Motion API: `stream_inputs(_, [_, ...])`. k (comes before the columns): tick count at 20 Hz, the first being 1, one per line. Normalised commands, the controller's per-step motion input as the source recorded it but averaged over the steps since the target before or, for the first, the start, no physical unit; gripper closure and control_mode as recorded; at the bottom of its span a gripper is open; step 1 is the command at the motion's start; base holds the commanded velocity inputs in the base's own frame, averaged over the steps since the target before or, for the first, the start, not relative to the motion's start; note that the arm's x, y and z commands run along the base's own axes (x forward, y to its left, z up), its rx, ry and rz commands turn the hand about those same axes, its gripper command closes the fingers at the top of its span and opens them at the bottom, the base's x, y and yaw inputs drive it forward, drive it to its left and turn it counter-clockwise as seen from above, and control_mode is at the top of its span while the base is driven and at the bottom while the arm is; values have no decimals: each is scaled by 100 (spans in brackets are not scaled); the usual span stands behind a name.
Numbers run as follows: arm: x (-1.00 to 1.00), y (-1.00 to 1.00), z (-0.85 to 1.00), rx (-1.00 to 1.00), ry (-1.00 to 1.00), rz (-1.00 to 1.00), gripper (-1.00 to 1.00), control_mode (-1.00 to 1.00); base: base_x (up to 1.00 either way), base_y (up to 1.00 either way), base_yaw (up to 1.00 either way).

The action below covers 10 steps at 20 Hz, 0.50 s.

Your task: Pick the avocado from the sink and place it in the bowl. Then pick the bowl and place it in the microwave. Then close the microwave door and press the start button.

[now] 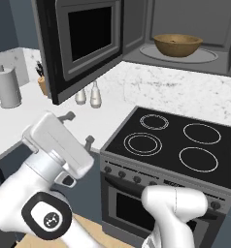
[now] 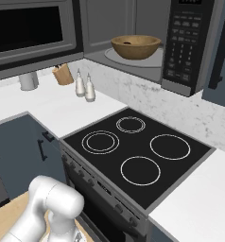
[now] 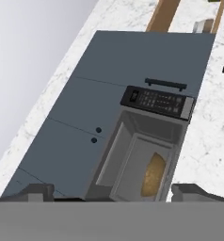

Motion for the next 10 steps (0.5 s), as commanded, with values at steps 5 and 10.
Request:
stream_inputs(5, [65,28,-32,0,-5,0,-100,-100,0,0,0])
stream_inputs(10, [70,35,-36,0,0,0,-100,-100,0,0,0])
